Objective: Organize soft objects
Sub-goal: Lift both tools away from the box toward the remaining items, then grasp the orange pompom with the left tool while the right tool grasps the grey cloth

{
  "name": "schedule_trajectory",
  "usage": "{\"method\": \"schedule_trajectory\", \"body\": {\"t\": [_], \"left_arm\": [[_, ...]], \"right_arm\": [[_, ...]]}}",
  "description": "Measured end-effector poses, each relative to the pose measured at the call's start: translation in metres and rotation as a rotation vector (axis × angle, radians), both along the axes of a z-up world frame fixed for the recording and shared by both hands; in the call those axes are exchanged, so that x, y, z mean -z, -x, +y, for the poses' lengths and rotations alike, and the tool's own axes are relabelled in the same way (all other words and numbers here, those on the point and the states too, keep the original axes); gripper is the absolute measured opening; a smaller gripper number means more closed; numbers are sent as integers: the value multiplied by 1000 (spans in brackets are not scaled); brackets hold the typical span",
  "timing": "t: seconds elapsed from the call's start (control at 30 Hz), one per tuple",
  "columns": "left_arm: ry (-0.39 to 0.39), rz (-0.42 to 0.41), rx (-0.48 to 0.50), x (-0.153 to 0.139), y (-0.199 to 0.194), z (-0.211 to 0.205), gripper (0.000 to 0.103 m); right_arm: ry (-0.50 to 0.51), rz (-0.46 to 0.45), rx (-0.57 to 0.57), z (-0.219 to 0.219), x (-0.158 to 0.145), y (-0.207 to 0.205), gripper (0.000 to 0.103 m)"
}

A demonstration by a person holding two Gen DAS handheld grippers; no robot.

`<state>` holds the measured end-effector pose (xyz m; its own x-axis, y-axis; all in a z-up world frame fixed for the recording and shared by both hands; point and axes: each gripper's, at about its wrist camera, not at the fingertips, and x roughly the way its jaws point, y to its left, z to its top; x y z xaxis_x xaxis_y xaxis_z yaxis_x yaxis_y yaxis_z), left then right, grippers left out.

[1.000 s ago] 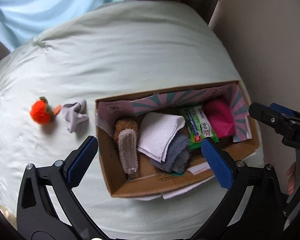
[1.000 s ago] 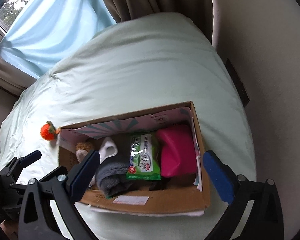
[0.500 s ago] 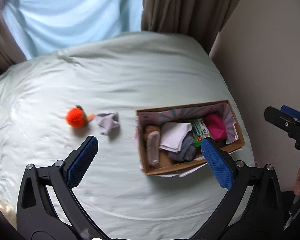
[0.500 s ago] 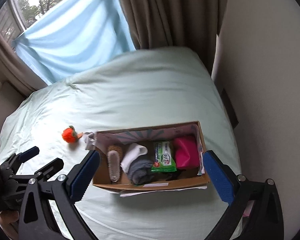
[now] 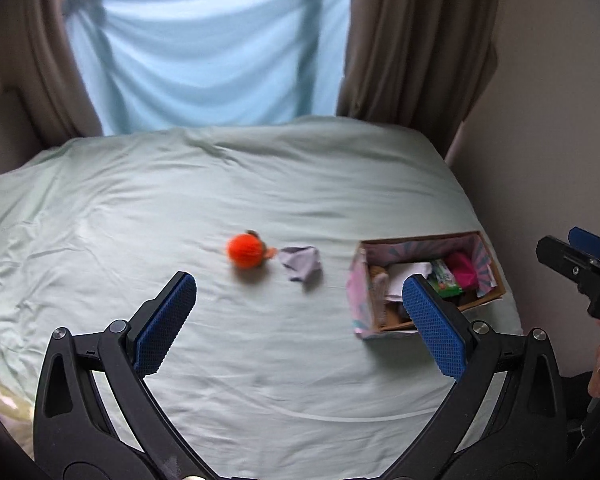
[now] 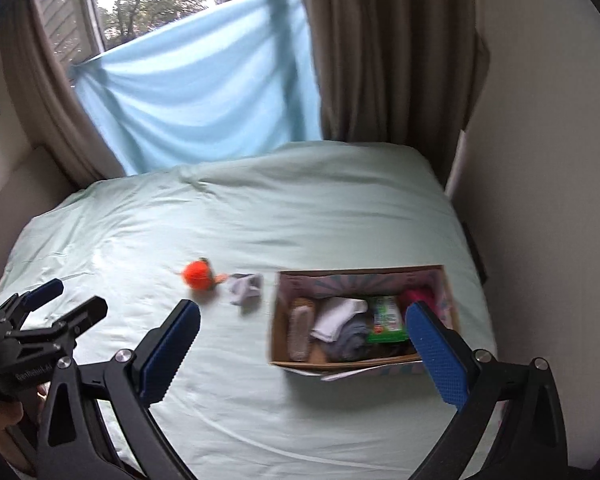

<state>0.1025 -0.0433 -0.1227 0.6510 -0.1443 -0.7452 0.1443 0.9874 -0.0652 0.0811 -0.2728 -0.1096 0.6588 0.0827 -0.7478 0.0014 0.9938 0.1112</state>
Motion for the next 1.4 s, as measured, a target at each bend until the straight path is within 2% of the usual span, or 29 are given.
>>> {"method": "schedule_trajectory", "body": {"t": [0.1, 0.3, 0.7, 1.0, 1.2, 1.27, 1.33, 1.4], "left_arm": [[-7, -16, -5, -5, 7, 33, 103], [2, -30, 8, -6, 6, 79, 103], [16, -20, 126, 41, -40, 126, 103], [21, -21, 171, 102, -99, 132, 102], [9, -41, 211, 161, -139, 115, 102], [-4, -55, 222, 189, -153, 107, 101], [-9, -69, 236, 212, -165, 101, 101], [-32, -80, 245, 232, -174, 94, 100]], "right_arm": [[24, -19, 27, 28, -6, 7, 103], [-4, -56, 63, 69, -8, 12, 103], [-40, -34, 127, 133, 21, -17, 103], [-103, 6, 165, 156, 80, -63, 102], [-85, 7, 178, 159, 142, -101, 102], [-72, -5, 181, 156, 168, -113, 99], [-68, -6, 181, 153, 196, -126, 89], [-59, 4, 188, 147, 226, -139, 84]]}}
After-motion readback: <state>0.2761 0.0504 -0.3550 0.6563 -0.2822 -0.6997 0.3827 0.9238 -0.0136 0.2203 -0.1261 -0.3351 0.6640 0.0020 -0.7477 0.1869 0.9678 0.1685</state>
